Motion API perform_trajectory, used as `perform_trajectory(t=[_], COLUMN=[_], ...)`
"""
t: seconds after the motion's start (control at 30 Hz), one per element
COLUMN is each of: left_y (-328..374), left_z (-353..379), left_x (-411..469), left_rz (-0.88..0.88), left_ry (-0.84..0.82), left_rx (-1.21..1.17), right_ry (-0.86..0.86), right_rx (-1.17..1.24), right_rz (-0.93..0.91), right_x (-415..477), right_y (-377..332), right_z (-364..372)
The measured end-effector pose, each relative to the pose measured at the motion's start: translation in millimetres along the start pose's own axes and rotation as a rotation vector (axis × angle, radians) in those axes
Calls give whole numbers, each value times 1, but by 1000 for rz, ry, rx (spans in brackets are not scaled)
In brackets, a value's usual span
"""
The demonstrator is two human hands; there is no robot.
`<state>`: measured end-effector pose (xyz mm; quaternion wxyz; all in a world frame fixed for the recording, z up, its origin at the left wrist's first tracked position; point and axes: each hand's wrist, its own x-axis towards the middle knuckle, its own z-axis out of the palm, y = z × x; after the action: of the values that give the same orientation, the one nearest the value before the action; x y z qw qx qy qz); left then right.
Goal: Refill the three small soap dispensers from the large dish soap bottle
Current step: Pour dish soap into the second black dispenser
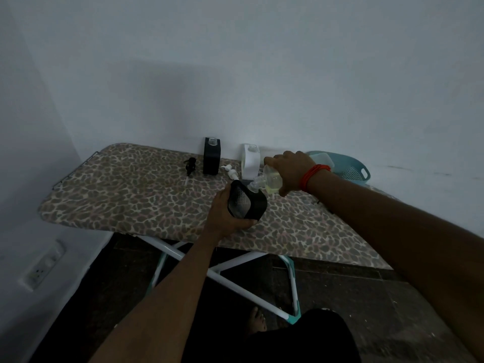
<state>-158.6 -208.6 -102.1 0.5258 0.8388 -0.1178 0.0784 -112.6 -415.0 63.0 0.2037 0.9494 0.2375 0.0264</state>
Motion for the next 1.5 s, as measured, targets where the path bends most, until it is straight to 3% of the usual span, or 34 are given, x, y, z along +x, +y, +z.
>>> perform_trajectory(t=[1.5], left_y=[-3], left_z=[1], left_x=[0], left_rz=[-7], left_ry=[-18], left_rx=[-11], right_ry=[-14], right_rx=[-36], right_rz=[10], right_x=[-1], right_y=[-4], right_z=[-4])
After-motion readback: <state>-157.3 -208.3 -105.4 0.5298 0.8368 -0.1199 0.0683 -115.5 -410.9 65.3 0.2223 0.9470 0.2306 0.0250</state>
